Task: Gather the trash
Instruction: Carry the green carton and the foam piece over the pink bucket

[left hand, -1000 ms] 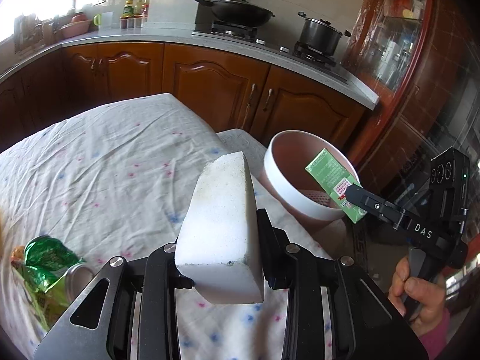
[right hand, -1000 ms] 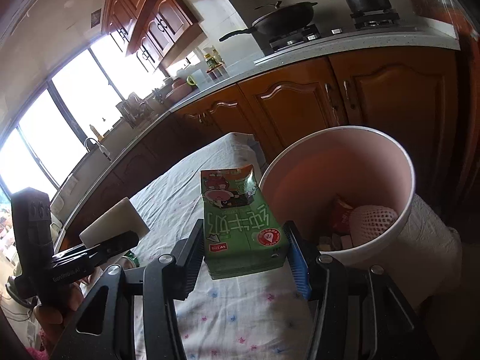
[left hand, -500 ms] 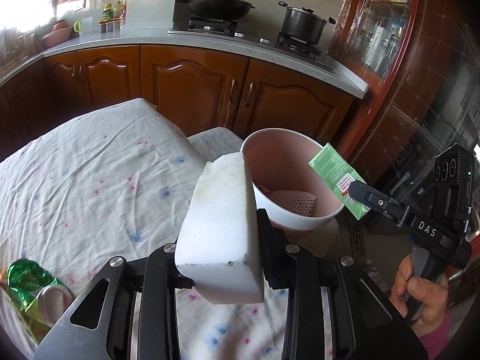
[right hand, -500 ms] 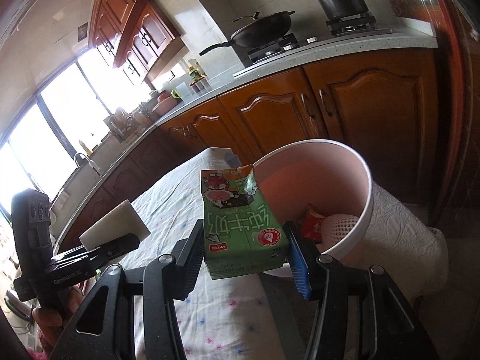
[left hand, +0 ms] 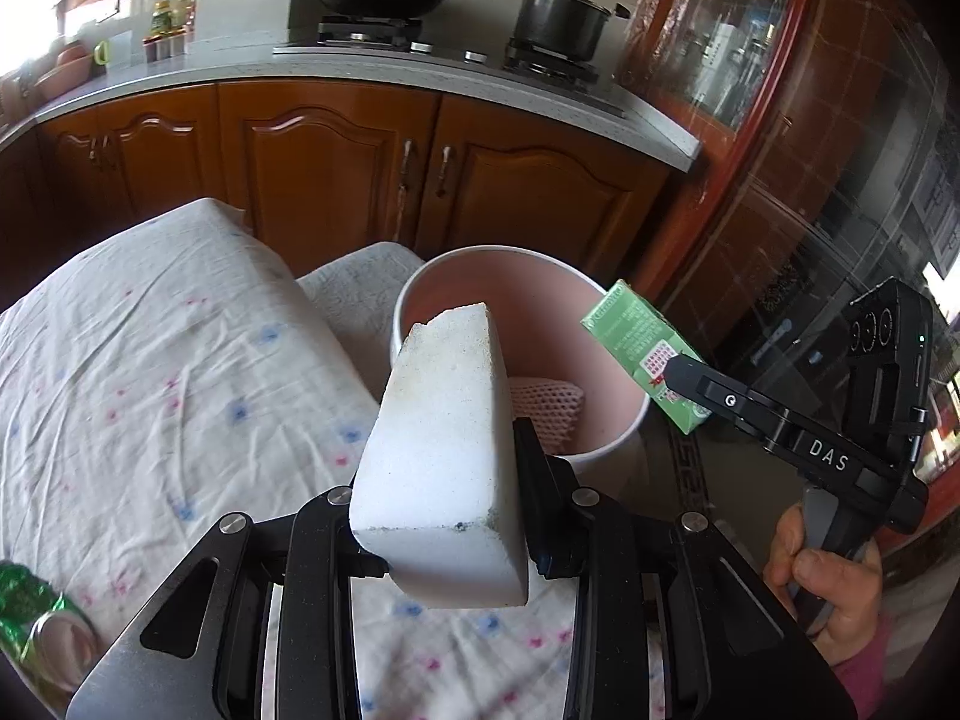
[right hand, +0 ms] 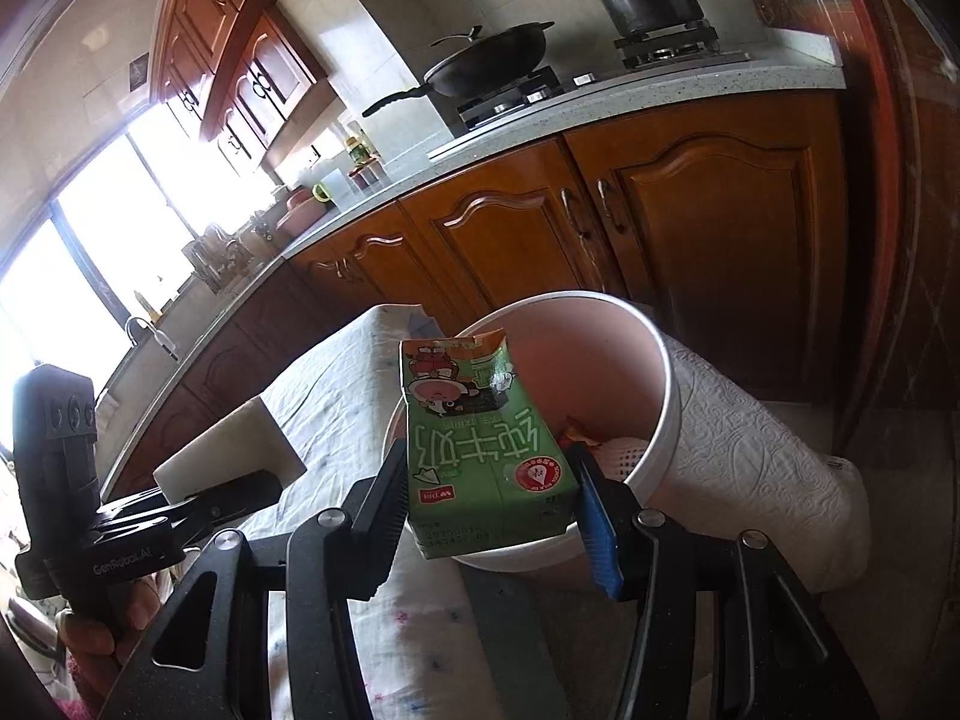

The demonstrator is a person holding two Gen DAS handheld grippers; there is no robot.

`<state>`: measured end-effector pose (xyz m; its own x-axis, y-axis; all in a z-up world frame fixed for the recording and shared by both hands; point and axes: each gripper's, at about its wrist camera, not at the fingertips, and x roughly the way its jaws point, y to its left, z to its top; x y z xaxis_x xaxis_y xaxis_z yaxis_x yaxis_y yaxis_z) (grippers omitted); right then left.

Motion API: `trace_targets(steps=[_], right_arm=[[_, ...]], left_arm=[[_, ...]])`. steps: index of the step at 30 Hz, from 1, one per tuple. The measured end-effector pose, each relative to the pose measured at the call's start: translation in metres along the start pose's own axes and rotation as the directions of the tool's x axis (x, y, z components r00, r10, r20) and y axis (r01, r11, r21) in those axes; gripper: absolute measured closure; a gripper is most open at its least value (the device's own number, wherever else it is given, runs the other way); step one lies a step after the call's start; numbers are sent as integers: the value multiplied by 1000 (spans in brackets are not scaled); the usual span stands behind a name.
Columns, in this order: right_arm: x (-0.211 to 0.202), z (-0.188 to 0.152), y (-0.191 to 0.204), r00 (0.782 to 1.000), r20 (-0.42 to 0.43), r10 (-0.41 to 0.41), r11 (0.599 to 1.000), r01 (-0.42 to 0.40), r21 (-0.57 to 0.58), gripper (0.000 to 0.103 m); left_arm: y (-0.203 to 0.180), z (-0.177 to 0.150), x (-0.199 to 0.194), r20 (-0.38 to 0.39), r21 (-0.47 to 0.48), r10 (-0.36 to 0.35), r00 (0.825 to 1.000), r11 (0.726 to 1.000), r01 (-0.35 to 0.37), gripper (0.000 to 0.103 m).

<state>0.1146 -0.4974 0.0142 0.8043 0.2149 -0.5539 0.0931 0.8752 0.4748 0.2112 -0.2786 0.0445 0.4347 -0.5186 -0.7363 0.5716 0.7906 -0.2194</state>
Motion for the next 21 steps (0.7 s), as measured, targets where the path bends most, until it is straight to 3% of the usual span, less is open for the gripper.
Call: trace_targets(steps=[8, 21], right_arm=[[8, 16, -10, 998, -40, -43, 999, 43, -14, 51], [29, 31, -19, 989, -106, -101, 994, 95, -57, 51]], left_arm=[[-18, 22, 34, -74, 29, -29, 997, 999, 31, 74], [-25, 38, 78, -162, 65, 11, 987, 998, 0, 73]])
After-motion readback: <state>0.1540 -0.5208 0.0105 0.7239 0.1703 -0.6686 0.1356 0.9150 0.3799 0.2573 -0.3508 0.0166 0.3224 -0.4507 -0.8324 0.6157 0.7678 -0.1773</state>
